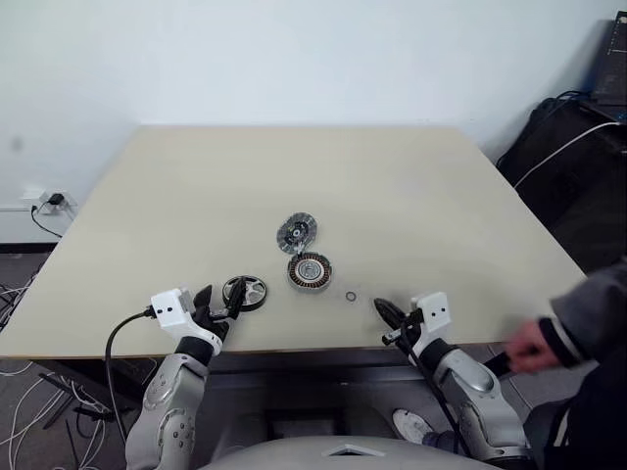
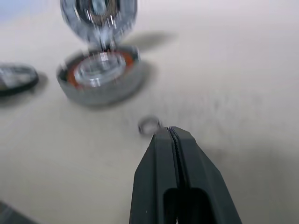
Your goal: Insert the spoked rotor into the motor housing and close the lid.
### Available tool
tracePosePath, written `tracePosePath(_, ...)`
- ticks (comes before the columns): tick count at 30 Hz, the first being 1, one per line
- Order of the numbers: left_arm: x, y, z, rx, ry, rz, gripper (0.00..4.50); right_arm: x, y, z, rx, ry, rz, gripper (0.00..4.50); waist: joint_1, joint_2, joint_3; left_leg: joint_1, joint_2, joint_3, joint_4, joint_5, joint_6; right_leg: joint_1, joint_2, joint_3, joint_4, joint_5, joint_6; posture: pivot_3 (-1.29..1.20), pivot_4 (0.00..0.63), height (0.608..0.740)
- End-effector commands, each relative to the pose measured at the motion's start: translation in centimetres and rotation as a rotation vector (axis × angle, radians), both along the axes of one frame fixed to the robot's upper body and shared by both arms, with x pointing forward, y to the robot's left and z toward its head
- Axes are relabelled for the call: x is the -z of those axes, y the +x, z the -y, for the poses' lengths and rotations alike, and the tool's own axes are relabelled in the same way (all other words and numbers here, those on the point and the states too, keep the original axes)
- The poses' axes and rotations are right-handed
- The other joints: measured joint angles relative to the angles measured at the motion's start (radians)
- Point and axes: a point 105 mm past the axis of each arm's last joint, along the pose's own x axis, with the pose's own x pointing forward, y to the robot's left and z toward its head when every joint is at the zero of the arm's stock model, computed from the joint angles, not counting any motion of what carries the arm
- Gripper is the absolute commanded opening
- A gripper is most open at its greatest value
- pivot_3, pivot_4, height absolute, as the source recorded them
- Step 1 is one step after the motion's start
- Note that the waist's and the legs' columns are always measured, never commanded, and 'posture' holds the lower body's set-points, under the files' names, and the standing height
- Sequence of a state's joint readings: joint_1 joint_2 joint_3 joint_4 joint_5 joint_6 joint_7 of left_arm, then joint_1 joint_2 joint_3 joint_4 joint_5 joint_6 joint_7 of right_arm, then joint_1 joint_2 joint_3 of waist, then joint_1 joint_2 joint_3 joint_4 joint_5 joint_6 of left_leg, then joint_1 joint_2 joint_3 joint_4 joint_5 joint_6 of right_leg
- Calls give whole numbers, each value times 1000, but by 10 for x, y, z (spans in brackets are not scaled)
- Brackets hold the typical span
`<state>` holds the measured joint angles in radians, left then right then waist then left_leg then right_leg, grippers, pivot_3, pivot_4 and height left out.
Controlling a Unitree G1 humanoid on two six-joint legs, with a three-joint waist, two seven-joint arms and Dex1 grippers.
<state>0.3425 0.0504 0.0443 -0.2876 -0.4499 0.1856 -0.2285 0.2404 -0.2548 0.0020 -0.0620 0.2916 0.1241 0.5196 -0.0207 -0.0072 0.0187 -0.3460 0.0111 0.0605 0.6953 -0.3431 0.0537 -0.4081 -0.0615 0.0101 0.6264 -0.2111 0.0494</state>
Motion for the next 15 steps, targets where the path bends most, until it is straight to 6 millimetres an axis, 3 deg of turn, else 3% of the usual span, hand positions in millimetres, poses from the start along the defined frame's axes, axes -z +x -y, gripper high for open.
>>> tracePosePath(1,-21,7,11,41,180,126,4500,-18,10,-8,-3,30,49,407,1,0,0,0,0,0,0,0,0,0,0,0,0,0,0,0,0,740)
tracePosePath(9,-20,11,20,89,325,151,4500,-14,22,-27,5,-34,-13,2891,1,3,-1,0,3,0,0,0,0,-1,0,0,0,0,0,0,0,740)
tracePosePath(15,-15,12,21,97,347,131,4500,-8,36,-43,-11,-86,-81,2891,1,4,-1,0,3,0,0,0,0,-1,0,0,0,0,0,0,0,740)
